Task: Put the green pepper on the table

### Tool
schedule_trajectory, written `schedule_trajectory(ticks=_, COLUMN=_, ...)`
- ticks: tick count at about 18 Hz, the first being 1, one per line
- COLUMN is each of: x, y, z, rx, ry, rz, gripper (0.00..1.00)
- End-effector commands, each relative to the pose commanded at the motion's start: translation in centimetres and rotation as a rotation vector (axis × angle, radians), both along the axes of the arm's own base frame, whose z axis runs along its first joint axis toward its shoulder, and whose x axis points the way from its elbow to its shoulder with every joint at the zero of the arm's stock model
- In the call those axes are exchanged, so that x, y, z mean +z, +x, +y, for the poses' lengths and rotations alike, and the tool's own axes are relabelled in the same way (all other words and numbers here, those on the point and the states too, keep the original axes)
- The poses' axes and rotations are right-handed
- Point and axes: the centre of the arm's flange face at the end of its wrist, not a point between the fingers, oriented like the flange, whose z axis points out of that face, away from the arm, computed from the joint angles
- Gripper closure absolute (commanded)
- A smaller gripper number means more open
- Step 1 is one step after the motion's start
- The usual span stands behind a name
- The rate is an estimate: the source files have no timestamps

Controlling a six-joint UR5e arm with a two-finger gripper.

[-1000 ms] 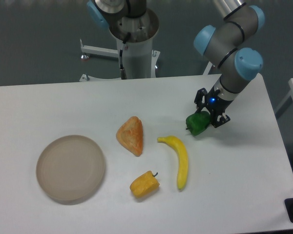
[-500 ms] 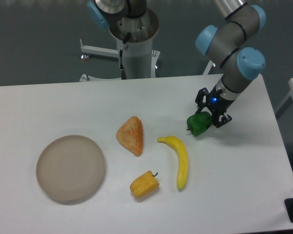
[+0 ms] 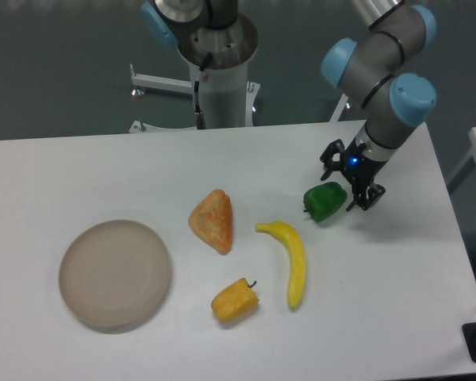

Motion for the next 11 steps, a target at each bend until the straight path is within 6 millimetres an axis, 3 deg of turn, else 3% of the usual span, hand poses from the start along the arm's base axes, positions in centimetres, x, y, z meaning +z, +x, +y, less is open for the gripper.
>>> schedule_trajectory(ticks=6, x=2.2, y=-3.9, z=-0.6, rx=-0.076, ry=-0.065, rz=0.129, gripper=0.08)
schedule_trajectory(ticks=11, x=4.2, y=-7.5, z=0.4, rx=-0.107, ry=-0.055, rz=0.211, gripper=0.08)
